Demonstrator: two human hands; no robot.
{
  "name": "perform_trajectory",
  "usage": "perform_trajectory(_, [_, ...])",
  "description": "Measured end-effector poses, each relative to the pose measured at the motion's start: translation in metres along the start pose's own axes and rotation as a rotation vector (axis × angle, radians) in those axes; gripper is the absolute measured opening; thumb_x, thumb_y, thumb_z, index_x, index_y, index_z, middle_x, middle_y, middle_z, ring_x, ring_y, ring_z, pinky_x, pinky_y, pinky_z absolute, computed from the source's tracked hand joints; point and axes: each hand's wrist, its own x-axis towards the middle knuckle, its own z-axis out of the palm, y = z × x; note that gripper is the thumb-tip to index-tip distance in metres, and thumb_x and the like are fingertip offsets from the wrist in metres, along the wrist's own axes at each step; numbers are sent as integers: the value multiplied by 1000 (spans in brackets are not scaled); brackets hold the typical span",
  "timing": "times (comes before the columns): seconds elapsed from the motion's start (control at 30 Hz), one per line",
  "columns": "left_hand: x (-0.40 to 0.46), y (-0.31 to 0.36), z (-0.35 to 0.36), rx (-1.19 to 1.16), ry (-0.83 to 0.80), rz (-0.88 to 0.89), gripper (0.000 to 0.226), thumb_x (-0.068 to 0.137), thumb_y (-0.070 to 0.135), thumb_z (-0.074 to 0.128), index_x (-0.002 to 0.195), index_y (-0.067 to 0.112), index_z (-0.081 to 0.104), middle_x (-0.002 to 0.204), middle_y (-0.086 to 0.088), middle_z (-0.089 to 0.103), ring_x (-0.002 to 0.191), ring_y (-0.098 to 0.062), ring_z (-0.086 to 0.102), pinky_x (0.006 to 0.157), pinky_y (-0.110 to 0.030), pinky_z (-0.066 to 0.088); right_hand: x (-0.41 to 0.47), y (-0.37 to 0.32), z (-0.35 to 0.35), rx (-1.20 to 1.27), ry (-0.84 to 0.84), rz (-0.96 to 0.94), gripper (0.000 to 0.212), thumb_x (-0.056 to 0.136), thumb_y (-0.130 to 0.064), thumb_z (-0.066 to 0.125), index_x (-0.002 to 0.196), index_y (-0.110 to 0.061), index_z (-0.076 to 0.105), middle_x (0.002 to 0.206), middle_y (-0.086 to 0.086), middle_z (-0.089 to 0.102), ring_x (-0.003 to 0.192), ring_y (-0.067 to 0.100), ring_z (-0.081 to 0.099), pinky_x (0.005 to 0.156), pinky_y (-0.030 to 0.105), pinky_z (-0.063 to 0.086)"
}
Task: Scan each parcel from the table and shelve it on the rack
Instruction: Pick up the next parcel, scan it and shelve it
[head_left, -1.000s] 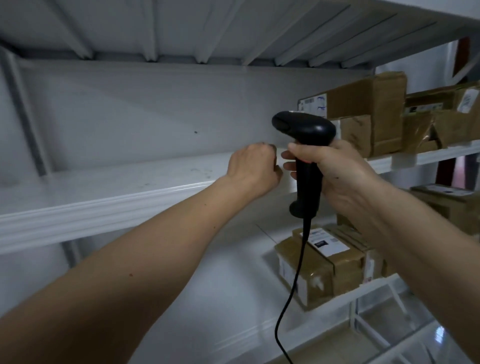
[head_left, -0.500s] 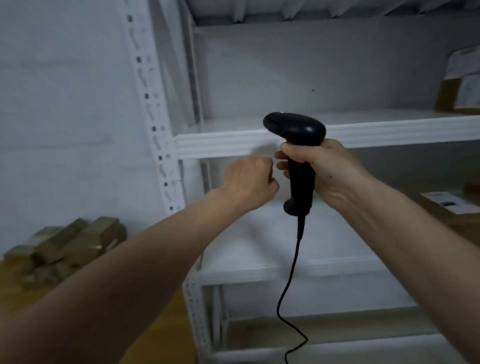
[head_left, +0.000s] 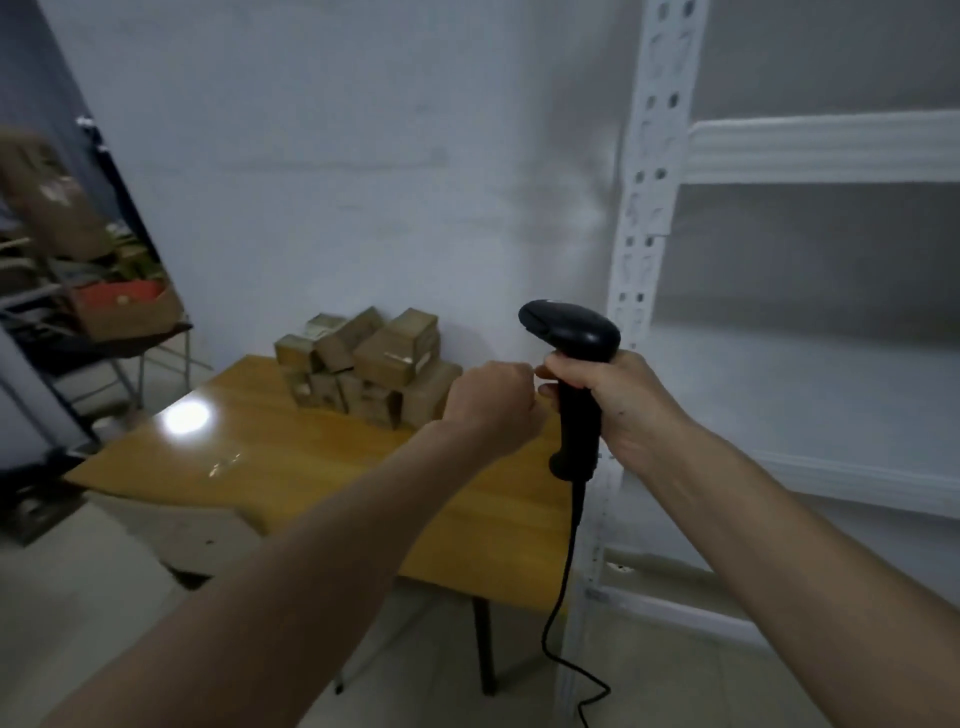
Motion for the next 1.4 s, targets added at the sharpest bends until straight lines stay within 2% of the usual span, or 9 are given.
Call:
perform_trajectory(0.17, [-12,-75,33,11,-99,-167,11,89,27,55,82,18,54,67,6,47,67,-19,52,50,-28,32,42,56,49,8,-52,107,12,80,-9,74,91,-7,68,83,12,68,80,27,66,77,40,54])
perform_trajectory(0.3, [-3,-132,57,42,-177,-249,14,92,27,53,95,17,62,90,-3,63,82,-25,60,59,-29,40,85,95,80,70,-67,204,17,79,-9,75,95,-6,68,78,8,68,74,24,66,70,36,53])
perform_trajectory(0.47, [41,-190,77,21,-245,-322,22,97,20,45,109,17,63,104,-7,65,91,-28,62,68,-35,50,149,120,108,102,-63,284,15,78,-11,77,91,-6,70,81,9,71,71,22,67,72,37,54])
perform_trajectory(0.63, [102,-229,86,-21,-197,-357,24,96,6,46,104,12,68,113,-9,62,101,-27,60,78,-34,49,215,117,132,96,-62,327,17,76,-12,78,90,-4,71,87,16,69,78,28,65,80,44,53])
perform_trajectory(0.8, [147,-270,99,-62,-144,-372,21,90,-3,54,100,12,64,114,-9,49,98,-27,54,74,-30,39,268,112,156,91,-68,323,14,79,-8,75,89,0,68,72,9,66,69,26,63,70,37,51])
perform_trajectory(0.97, [183,-306,123,-45,-105,-431,32,81,16,67,102,17,43,106,-3,32,100,-25,39,77,-28,32,303,124,177,91,-33,371,10,79,-7,74,83,-1,68,67,8,65,63,22,62,62,33,52])
perform_trajectory(1.13, [234,-332,147,29,-126,-417,73,76,47,75,130,10,41,135,-16,33,122,-34,33,98,-36,34,332,135,185,119,78,391,18,78,-11,76,92,-2,69,81,11,68,76,26,63,77,39,50])
perform_trajectory(1.27, [271,-356,160,9,-153,-437,92,73,54,74,141,8,31,148,-20,22,134,-37,24,108,-42,29,348,143,192,115,168,381,20,80,-8,74,98,-1,68,91,18,70,79,25,66,71,30,55])
perform_trajectory(1.4, [300,-384,180,-43,-165,-470,101,71,55,75,147,16,21,155,-16,10,141,-38,14,113,-45,24,364,153,204,86,252,406,16,81,-9,74,95,-6,68,95,14,72,86,25,69,85,35,56])
